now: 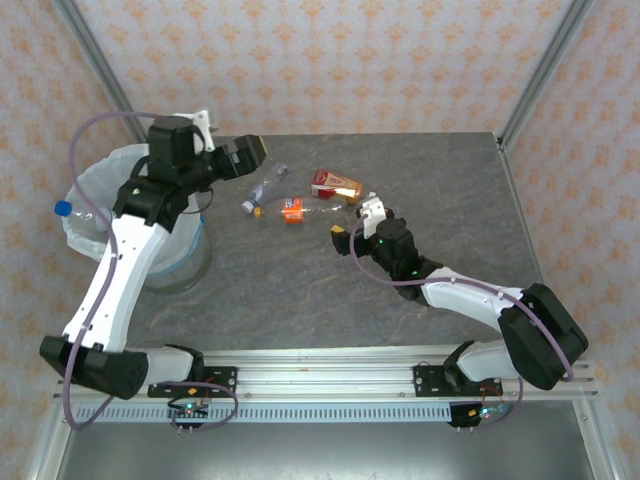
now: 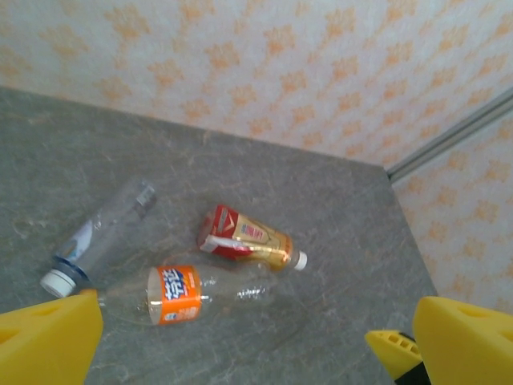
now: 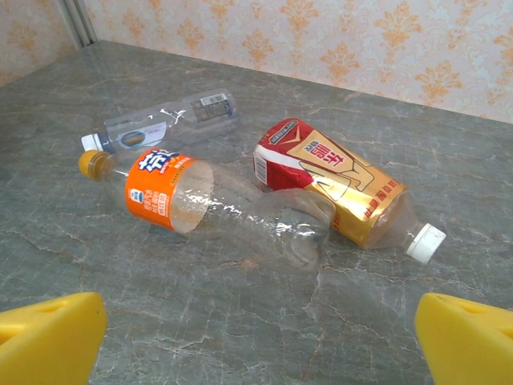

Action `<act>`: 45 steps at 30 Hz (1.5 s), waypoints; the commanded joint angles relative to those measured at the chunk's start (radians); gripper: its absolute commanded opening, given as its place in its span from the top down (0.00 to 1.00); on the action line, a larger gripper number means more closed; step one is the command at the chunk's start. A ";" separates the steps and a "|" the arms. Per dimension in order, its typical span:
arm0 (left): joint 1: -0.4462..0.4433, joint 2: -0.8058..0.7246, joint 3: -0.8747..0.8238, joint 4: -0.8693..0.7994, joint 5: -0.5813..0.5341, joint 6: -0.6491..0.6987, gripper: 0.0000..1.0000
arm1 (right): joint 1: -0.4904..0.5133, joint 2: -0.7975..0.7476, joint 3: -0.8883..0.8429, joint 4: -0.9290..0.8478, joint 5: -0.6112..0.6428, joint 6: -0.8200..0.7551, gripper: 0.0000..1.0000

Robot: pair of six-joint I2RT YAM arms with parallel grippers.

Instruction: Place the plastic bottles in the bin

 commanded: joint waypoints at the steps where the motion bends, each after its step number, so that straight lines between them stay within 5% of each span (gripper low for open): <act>1: -0.065 0.063 0.047 0.014 -0.042 0.011 0.00 | -0.001 -0.020 0.017 0.014 0.065 0.040 0.01; 7: -0.183 0.238 0.140 -0.069 -0.229 0.065 0.00 | -0.002 -0.040 -0.011 0.033 0.175 0.103 0.01; 13: -0.193 0.442 0.241 -0.128 -0.267 0.111 0.00 | -0.002 -0.089 -0.049 0.026 0.240 0.124 0.01; 22: -0.179 0.701 0.359 -0.119 -0.199 0.141 0.00 | -0.002 -0.188 -0.108 -0.015 0.299 0.141 0.01; 27: -0.133 0.803 0.370 -0.059 -0.088 0.118 0.00 | -0.003 -0.191 -0.096 -0.074 0.117 0.163 0.01; 36: -0.119 0.822 0.270 0.046 0.055 0.131 0.00 | -0.008 -0.082 -0.118 0.001 0.176 0.629 0.01; 45: -0.150 0.703 0.063 0.129 0.074 0.103 0.00 | -0.019 0.004 -0.107 -0.002 0.156 0.961 0.01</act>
